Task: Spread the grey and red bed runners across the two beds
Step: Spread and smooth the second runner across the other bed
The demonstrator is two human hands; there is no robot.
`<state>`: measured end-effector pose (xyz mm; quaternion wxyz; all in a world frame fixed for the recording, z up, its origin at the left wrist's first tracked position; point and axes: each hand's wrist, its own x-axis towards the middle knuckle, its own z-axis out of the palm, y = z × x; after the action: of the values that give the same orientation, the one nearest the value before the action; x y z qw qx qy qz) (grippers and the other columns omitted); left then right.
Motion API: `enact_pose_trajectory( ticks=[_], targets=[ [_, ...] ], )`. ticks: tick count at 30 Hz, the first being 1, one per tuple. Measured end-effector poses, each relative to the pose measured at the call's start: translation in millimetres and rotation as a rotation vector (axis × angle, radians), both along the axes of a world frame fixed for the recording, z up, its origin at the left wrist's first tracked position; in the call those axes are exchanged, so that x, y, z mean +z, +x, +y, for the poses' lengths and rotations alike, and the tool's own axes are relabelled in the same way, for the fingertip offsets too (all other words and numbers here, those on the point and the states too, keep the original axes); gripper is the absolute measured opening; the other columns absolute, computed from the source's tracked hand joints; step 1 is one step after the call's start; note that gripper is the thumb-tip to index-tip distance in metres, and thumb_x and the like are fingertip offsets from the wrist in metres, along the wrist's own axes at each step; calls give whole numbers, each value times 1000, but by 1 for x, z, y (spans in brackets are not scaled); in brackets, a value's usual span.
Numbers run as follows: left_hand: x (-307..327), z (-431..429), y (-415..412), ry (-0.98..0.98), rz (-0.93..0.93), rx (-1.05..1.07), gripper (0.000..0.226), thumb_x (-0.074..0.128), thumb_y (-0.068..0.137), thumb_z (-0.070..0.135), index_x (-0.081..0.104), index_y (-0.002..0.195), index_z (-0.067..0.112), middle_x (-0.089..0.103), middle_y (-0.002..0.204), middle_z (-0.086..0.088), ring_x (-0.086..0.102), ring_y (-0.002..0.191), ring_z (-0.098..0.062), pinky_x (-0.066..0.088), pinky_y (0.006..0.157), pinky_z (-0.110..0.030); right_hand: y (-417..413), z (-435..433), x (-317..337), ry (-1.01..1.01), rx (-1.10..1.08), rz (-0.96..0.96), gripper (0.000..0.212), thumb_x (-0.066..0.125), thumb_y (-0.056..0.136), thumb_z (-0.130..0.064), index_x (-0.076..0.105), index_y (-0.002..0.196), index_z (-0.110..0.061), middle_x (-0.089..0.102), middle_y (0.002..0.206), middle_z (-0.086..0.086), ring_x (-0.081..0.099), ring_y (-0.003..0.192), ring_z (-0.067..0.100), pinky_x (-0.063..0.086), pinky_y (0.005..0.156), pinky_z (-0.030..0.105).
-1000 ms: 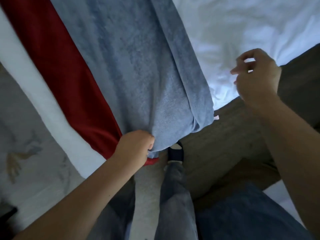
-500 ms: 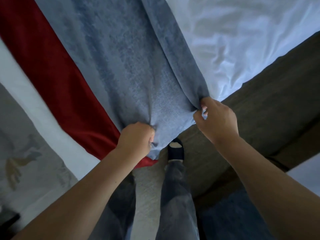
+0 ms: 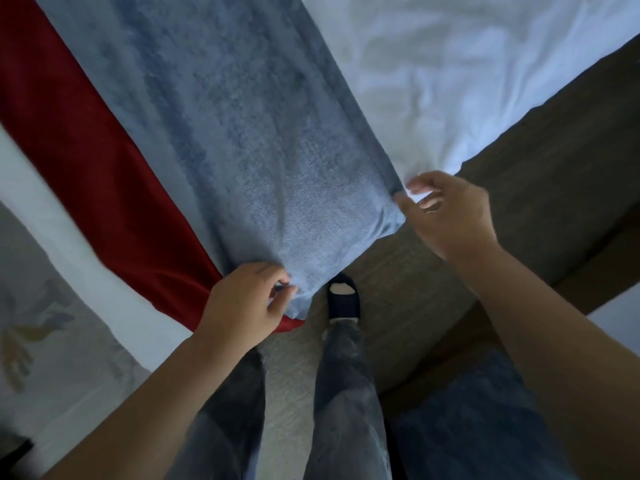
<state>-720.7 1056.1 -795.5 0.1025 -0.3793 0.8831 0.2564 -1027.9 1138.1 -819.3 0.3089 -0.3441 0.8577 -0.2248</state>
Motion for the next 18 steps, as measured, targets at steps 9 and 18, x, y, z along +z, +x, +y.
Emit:
enact_pose_trajectory(
  ticks=[9, 18],
  targets=[
    [18, 17, 66, -107, 46, 424, 7, 53, 98, 19, 51, 98, 26, 53, 85, 12, 52, 71, -8, 43, 59, -28, 19, -14, -7, -86, -81, 39, 26, 76, 82, -53, 65, 95, -34, 68, 88, -23, 64, 77, -4, 48, 69, 14],
    [18, 18, 84, -192, -310, 302, 38, 73, 83, 44, 60, 85, 8, 55, 81, -8, 55, 72, -26, 45, 52, -34, 23, -26, 0, 38, -28, 161, 15, 67, 93, -42, 67, 98, -28, 71, 98, -13, 66, 86, 11, 51, 76, 31]
  ],
)
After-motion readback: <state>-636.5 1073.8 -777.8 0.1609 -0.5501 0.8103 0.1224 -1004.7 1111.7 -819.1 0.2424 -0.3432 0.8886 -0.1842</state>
